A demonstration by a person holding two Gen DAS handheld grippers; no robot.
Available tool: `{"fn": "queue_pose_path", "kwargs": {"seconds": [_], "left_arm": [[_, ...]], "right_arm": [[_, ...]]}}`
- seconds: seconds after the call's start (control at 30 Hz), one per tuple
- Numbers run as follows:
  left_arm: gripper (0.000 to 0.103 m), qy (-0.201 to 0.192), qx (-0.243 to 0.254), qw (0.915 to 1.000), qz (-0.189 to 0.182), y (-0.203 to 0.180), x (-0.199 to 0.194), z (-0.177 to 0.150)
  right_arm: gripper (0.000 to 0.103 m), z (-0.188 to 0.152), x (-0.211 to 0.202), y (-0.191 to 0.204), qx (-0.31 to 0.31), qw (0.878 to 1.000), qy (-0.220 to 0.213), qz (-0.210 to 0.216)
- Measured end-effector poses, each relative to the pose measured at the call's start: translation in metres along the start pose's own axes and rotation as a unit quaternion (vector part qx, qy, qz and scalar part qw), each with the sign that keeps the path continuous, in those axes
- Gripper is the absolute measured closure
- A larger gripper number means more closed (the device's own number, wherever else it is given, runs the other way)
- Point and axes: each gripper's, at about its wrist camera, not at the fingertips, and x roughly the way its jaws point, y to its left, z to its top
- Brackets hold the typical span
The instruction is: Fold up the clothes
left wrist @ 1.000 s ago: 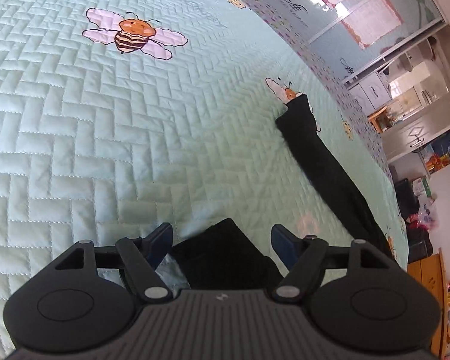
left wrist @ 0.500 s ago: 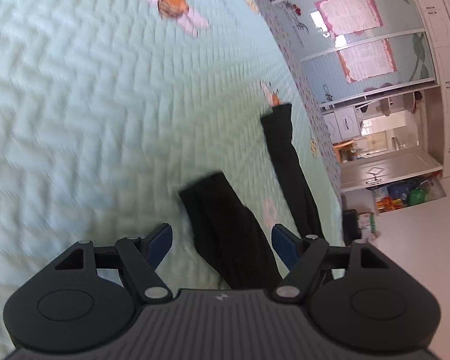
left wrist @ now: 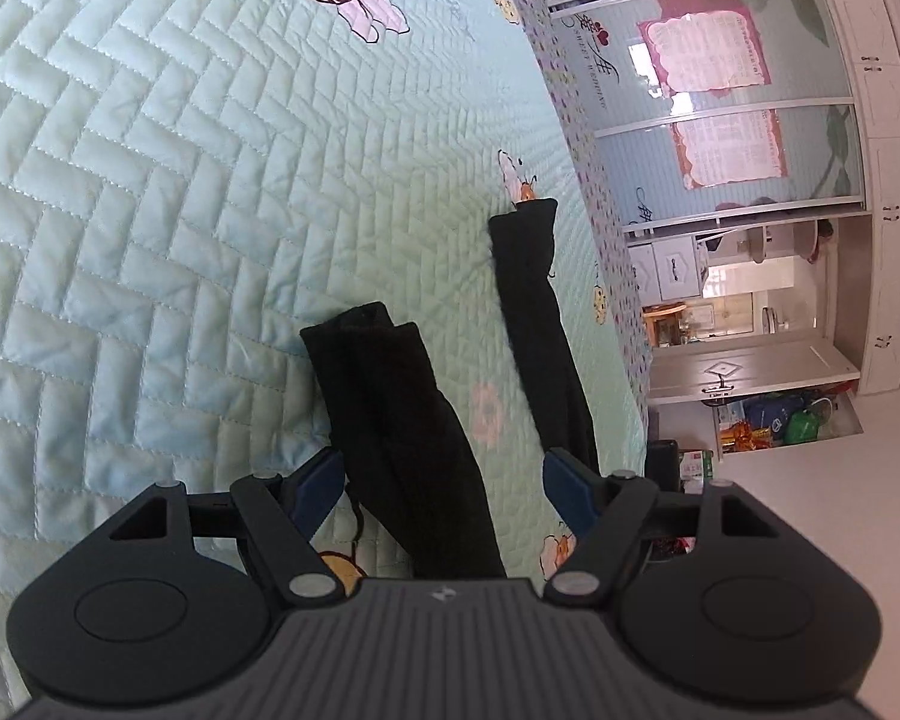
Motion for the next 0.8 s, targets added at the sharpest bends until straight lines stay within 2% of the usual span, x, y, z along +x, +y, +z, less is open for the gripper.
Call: {"fn": "queue_pose_path", "kwargs": {"seconds": [0.13, 0.23, 0.33, 0.4, 0.63, 0.7, 0.77, 0.8], "left_arm": [[0.027, -0.001, -0.006, 0.9999, -0.012, -0.004, -0.004, -0.002], [0.027, -0.008, 0.007, 0.9999, -0.012, -0.010, -0.005, -0.003], [0.027, -0.011, 0.005, 0.9999, 0.004, -0.010, 0.004, 0.000], [0.027, -0.010, 0.006, 0.9999, -0.005, -0.007, 0.010, 0.001], [0.027, -0.023, 0.018, 0.9996, 0.001, -0.003, 0.028, 0.008], [0.030, -0.030, 0.030, 0.9991, 0.002, -0.005, 0.031, 0.007], [0.051, -0.035, 0.051, 0.9981, 0.006, -0.007, 0.030, 0.002], [0.086, -0.030, 0.061, 0.9977, 0.009, -0.010, 0.030, 0.000]], "right_arm": [[0.031, 0.001, 0.002, -0.001, -0.001, 1.000, -0.001, 0.000], [0.031, 0.001, 0.003, 0.000, -0.003, 1.000, -0.001, -0.001], [0.031, 0.001, 0.004, 0.000, -0.003, 1.000, -0.003, -0.001], [0.031, 0.001, 0.004, 0.000, -0.005, 1.000, -0.004, -0.001], [0.031, -0.001, 0.005, 0.000, -0.009, 1.000, -0.007, -0.002], [0.031, -0.001, 0.006, 0.000, -0.012, 1.000, -0.008, -0.002], [0.031, -0.001, 0.006, 0.000, -0.015, 1.000, -0.009, 0.000], [0.031, -0.001, 0.005, 0.000, -0.015, 1.000, -0.010, 0.002]]}}
